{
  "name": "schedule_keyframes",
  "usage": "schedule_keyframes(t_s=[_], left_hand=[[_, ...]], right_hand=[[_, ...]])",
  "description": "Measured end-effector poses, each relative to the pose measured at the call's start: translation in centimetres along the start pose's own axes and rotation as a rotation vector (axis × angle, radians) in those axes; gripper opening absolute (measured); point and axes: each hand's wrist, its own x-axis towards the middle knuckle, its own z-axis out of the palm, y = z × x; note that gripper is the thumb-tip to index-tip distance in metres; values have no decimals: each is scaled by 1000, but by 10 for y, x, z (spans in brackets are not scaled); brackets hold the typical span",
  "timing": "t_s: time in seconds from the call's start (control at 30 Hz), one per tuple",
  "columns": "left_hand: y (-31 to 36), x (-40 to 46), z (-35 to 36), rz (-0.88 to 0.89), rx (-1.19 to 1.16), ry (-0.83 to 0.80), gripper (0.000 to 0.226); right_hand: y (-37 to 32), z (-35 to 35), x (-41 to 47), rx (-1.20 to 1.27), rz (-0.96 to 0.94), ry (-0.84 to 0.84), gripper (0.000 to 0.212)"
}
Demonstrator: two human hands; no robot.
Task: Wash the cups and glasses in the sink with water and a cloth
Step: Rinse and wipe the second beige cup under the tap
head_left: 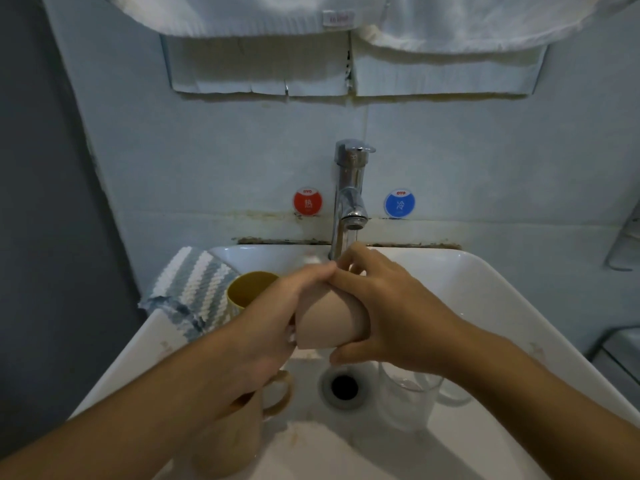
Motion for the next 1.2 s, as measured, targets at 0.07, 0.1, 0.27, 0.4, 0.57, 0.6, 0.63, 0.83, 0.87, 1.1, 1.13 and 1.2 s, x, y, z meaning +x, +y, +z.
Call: schedule_keyframes(t_s=[0.07, 0.1, 0.27, 0.4, 0.57, 0.6, 0.63, 0.83, 0.87, 1.1, 1.13, 1.2], left_hand=[[0, 0, 1, -15, 31, 59, 30], [-1, -1, 1, -28, 30, 92, 33], [-2, 2, 3, -64, -18, 218, 32], [0, 2, 0, -132, -200, 243, 42], [0, 3, -12, -157, -401, 160, 69], [1, 2, -13, -159, -420, 152, 72], [0, 3, -14, -158, -427, 148, 73], [4, 2, -12, -169, -397, 120, 76], [4, 1, -11, -167, -359, 130, 76], [6, 2, -15, -177, -336, 139, 81], [7, 2, -16, -180, -358, 131, 82], [9, 2, -18, -198, -380, 116, 83]], right_hand=[[2, -3, 0, 107, 45, -44, 88], [4, -7, 0, 235, 114, -74, 88], [18, -20, -1, 813, 492, -190, 68], [19, -17, -3, 969, 472, -262, 55], [21, -18, 0, 938, 392, -120, 51], [21, -17, 0, 945, 375, -116, 54], [19, -19, 0, 940, 361, -118, 59], [18, -19, -2, 1015, 351, -159, 39], [18, -18, -3, 1087, 392, -183, 41], [23, -13, -2, 1184, 427, -205, 45], [25, -14, -2, 1199, 416, -193, 45], [27, -16, -2, 1185, 389, -184, 51]])
